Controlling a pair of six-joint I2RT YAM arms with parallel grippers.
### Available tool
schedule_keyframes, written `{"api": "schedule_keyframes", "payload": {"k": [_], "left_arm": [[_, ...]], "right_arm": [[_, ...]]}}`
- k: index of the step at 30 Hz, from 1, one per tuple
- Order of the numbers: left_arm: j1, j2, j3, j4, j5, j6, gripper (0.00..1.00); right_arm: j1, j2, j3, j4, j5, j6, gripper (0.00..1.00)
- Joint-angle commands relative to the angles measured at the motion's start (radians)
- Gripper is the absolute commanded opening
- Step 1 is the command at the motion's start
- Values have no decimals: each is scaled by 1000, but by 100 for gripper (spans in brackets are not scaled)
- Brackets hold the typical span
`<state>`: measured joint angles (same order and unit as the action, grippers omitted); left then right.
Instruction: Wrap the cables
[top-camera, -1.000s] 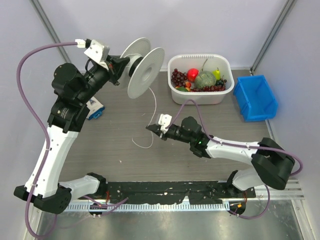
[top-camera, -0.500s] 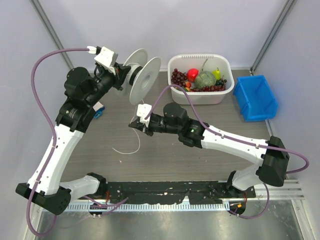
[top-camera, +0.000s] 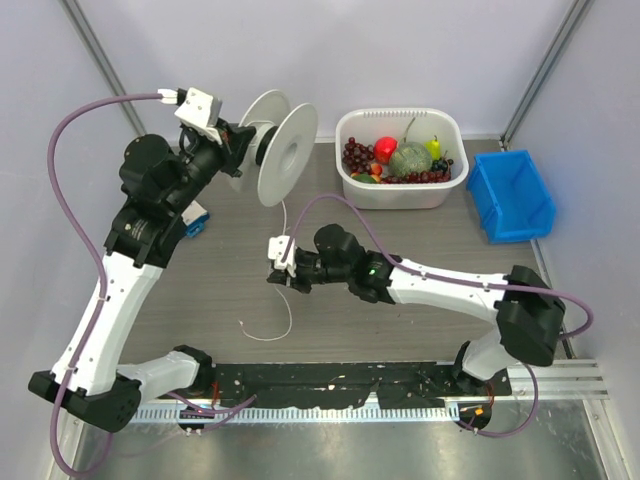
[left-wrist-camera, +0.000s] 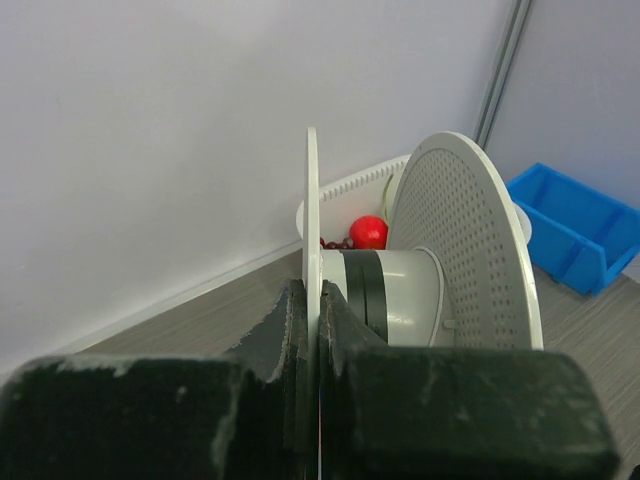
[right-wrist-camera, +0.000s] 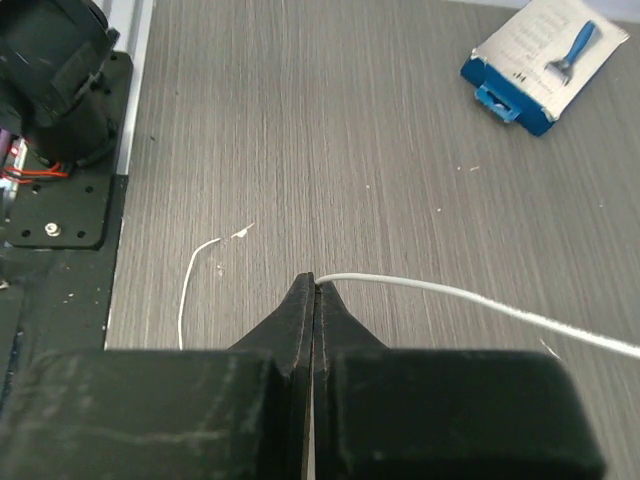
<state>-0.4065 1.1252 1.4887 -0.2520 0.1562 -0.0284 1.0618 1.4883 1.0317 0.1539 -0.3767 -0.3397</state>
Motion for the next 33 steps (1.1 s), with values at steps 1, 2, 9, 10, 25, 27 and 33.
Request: {"api": "schedule_keyframes", "payload": {"k": [1,2,9,10,25,27,33], "left_arm": [[-5,-36,65,92,-33,-80,0],[-5,-41,56,92,-37,-87,0],[-5,-67,-16,88,-89,-113,0],[-5,-68,-27,88,-93,-116,0],[-6,-97,-159,85,-110,19,0],[-6,-107,-182,86,-98,25,0],[-11,-125,-229,82,-54,87,0]], "right_arm": [[0,62,50,107,-5,-44,1],[0,87,80,111,-2,-44,1],[23,147,237,76,39,-61,1],[32,145,260,72,39,-64,1],[116,-37,315,-7,55,-48,1],[110,-62,329,-34,55,-48,1],[60,-106,372,-146,88,-73,1]]}}
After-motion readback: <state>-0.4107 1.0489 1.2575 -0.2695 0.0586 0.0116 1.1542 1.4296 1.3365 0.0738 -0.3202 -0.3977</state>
